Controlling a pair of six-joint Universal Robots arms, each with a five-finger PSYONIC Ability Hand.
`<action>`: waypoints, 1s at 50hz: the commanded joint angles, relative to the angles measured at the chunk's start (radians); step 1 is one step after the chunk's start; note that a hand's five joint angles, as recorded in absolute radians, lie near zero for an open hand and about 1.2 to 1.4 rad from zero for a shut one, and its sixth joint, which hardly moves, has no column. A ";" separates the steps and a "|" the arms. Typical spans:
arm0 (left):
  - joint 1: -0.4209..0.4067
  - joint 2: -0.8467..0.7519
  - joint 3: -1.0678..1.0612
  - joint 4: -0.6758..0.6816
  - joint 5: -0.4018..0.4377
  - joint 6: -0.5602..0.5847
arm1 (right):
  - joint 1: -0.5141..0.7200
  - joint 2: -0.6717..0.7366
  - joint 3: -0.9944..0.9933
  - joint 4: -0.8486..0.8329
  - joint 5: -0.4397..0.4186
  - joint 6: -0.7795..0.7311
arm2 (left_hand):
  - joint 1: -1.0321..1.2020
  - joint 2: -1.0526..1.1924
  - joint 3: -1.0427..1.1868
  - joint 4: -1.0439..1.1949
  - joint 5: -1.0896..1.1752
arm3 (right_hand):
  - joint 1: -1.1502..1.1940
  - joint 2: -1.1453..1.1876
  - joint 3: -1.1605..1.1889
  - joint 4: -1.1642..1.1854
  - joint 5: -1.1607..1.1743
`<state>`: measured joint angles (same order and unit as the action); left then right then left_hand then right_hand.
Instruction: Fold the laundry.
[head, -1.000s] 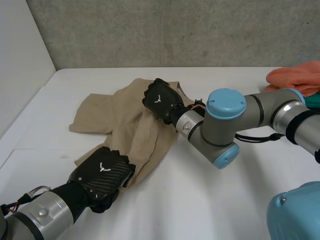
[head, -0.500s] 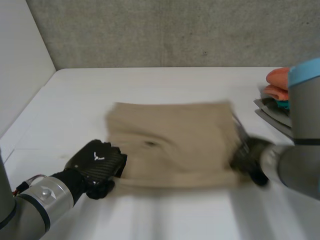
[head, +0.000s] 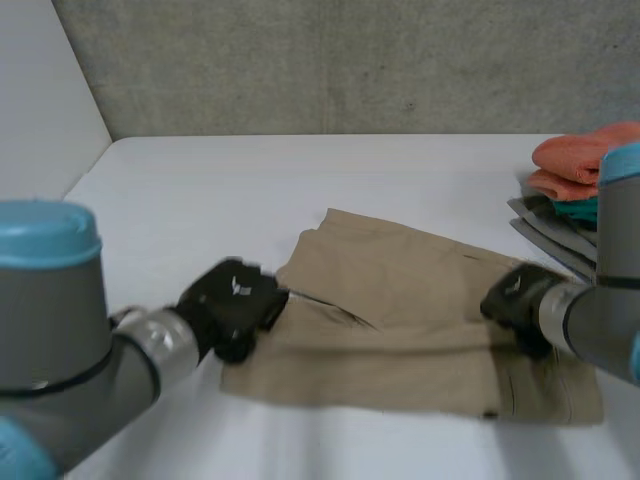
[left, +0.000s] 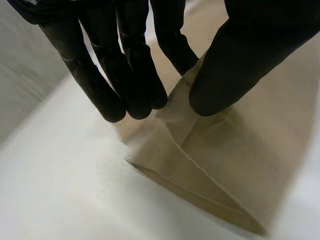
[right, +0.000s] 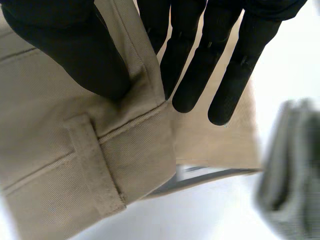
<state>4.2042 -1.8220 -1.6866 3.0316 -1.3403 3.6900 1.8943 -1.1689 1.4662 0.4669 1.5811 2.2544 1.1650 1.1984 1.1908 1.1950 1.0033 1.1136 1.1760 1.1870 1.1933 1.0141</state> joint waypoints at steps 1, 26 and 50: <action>0.023 -0.125 0.345 0.234 -0.072 0.042 | 0.025 0.017 -0.256 -0.272 0.010 0.039 | 0.231 0.198 0.205 0.201 0.218 | 0.283 0.220 0.209 0.203 0.208; 0.189 -0.080 0.586 0.394 -0.050 -0.335 | 0.158 -0.022 -0.397 -0.748 -0.012 0.211 | 0.231 0.198 0.205 0.201 0.218 | 0.283 0.220 0.209 0.203 0.208; 0.241 -0.008 -0.166 0.261 0.159 -0.128 | 0.109 0.042 0.114 -0.589 -0.030 0.169 | 0.231 0.198 0.205 0.201 0.218 | 0.283 0.220 0.209 0.203 0.208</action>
<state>4.4423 -1.8900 -1.7995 3.4034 -1.1972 3.5007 2.0087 -1.0254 1.5212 -0.2456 1.5646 2.4558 1.1650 1.2006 1.1918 1.1957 1.0070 1.1136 1.1761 1.1905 1.1938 1.0207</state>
